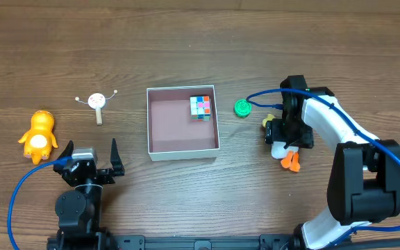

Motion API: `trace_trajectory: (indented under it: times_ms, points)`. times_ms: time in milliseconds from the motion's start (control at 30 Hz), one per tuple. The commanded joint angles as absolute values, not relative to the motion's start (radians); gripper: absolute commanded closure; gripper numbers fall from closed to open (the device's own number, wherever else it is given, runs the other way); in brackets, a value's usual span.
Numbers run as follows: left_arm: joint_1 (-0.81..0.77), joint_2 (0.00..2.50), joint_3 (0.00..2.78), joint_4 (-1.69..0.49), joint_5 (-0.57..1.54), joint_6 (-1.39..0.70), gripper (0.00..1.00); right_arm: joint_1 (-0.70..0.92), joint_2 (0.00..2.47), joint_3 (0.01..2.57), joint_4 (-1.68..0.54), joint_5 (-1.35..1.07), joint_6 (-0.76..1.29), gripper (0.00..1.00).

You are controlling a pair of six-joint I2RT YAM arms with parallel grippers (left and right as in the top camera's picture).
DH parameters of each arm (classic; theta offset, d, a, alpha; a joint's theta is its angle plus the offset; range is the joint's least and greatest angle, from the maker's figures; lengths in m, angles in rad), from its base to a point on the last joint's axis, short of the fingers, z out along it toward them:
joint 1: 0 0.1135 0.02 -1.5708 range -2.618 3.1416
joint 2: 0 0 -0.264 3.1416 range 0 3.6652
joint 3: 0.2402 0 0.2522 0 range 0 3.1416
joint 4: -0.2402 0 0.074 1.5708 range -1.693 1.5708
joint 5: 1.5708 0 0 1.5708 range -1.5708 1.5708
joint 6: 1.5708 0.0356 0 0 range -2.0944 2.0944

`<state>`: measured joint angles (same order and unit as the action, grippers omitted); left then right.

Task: Pack container
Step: 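Move right gripper to the white duck plush and grasp it, then carry the duck into the box and release it beside the cube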

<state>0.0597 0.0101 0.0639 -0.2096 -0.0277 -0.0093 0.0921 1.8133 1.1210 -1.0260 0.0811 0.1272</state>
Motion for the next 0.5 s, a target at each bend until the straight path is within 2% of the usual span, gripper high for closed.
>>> trace_trajectory:
  times_ms: [0,100,200,333,467]
  points:
    - [0.067,0.004,0.062,-0.210,-0.033,-0.023,0.00,0.089,1.810,1.127,-1.018,0.078,0.123,0.27]
    - [0.067,0.004,0.062,-0.209,-0.033,-0.023,0.00,0.089,1.810,1.173,-1.034,0.077,0.123,0.28]
    - [0.067,0.004,0.062,-0.210,-0.033,-0.023,0.00,0.089,1.810,1.261,-1.078,0.077,0.123,0.36]
    - [0.067,0.004,0.062,-0.209,-0.033,-0.023,0.00,0.091,1.810,1.364,-1.160,0.064,0.123,0.36]
    - [0.067,0.004,0.062,-0.210,-0.033,-0.023,0.00,0.115,1.810,1.546,-1.298,-0.067,0.122,0.36]
